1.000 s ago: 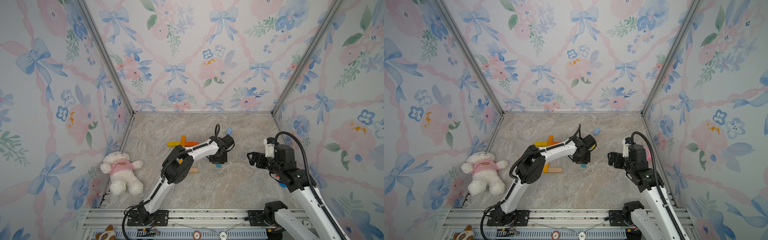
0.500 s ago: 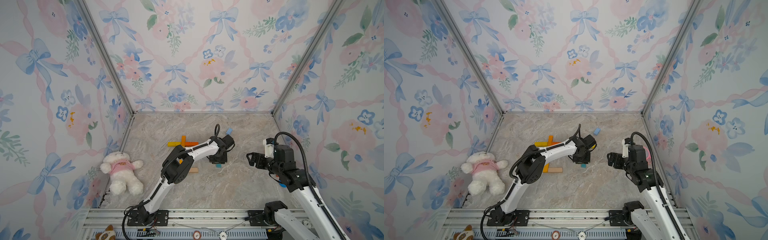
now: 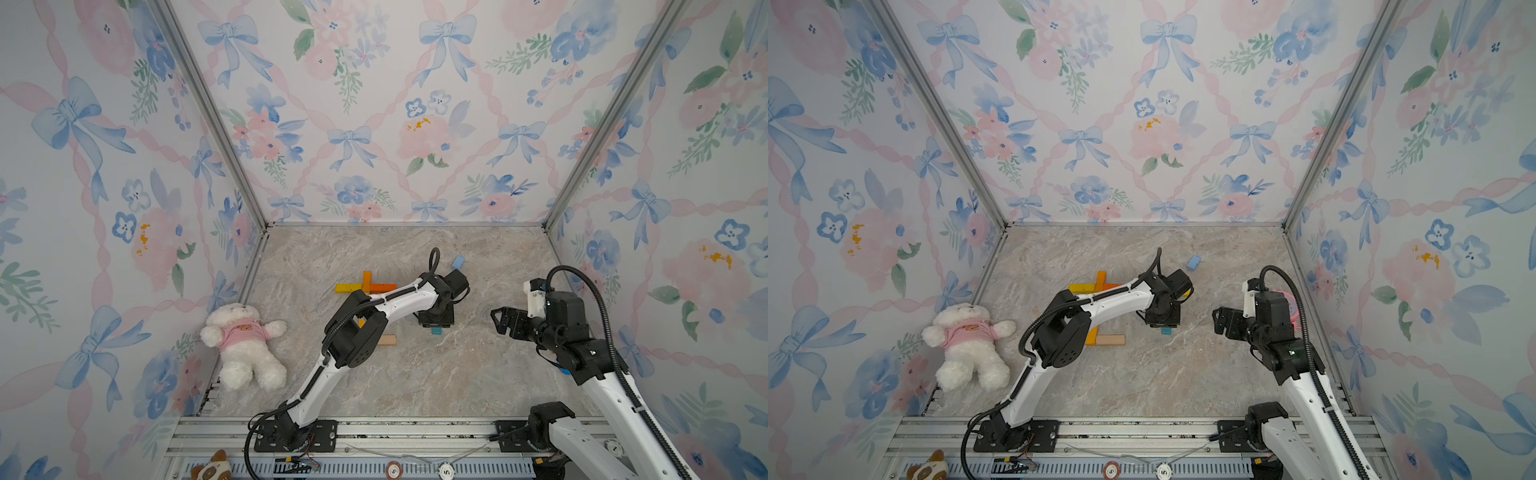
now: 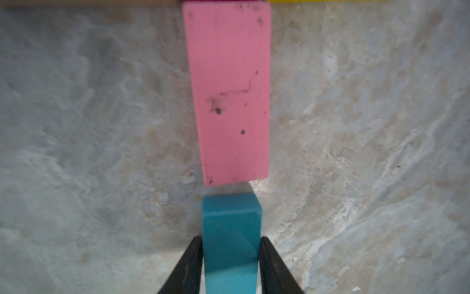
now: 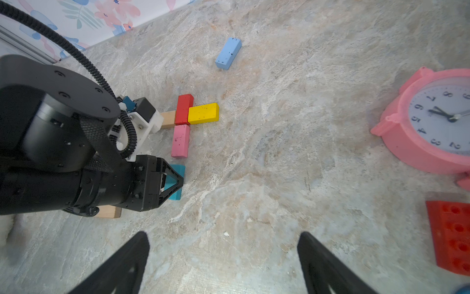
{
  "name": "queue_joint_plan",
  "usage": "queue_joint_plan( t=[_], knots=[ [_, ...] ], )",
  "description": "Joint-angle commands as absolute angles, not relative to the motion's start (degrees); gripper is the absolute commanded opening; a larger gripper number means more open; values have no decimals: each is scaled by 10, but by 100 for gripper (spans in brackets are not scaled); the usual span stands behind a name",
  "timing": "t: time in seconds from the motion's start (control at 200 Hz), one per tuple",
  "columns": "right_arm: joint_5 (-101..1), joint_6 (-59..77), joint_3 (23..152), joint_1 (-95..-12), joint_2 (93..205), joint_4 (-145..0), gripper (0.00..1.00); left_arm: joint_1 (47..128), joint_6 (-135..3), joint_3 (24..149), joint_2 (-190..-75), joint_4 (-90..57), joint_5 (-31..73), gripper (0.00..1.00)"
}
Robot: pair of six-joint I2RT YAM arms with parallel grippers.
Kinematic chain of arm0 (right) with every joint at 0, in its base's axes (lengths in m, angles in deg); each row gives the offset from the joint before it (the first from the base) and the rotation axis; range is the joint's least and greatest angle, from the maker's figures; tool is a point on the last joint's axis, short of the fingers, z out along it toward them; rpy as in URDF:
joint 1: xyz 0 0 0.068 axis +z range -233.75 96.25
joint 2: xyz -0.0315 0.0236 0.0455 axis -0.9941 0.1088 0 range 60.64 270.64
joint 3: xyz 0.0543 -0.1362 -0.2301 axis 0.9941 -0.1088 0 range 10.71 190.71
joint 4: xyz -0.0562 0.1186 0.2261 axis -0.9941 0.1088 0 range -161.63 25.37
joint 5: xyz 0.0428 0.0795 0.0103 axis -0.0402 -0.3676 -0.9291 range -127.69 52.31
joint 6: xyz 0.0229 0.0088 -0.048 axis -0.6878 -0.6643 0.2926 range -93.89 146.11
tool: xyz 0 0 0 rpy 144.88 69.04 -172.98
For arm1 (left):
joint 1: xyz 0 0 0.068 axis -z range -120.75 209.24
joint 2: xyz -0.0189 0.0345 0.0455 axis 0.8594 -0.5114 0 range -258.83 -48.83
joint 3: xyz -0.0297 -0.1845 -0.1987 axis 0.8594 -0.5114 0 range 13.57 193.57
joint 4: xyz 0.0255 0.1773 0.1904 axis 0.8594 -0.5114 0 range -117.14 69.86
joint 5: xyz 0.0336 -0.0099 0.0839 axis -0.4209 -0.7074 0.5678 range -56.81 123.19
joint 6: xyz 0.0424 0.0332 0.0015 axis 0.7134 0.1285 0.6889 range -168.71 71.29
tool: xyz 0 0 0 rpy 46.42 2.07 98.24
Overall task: Assemble the letter t with building blocks
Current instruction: Assemble the building block at the center of the board.
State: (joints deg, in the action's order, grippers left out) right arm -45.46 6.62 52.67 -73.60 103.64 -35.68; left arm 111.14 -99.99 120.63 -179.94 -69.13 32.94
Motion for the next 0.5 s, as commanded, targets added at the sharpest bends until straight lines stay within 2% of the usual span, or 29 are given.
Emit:
queue_joint_plan(
  t=[0.0,0.375,0.495],
  knots=[
    [-463,58,522,-741,1035,-365,94,1118,-1000,1218,-1783,-701,336,40],
    [-472,44,545,-737,985,-335,95,1119,-995,1208,-1674,-702,386,41],
    [-488,8,536,-722,961,-334,91,1117,-978,1200,-1628,-702,425,40]
  ],
)
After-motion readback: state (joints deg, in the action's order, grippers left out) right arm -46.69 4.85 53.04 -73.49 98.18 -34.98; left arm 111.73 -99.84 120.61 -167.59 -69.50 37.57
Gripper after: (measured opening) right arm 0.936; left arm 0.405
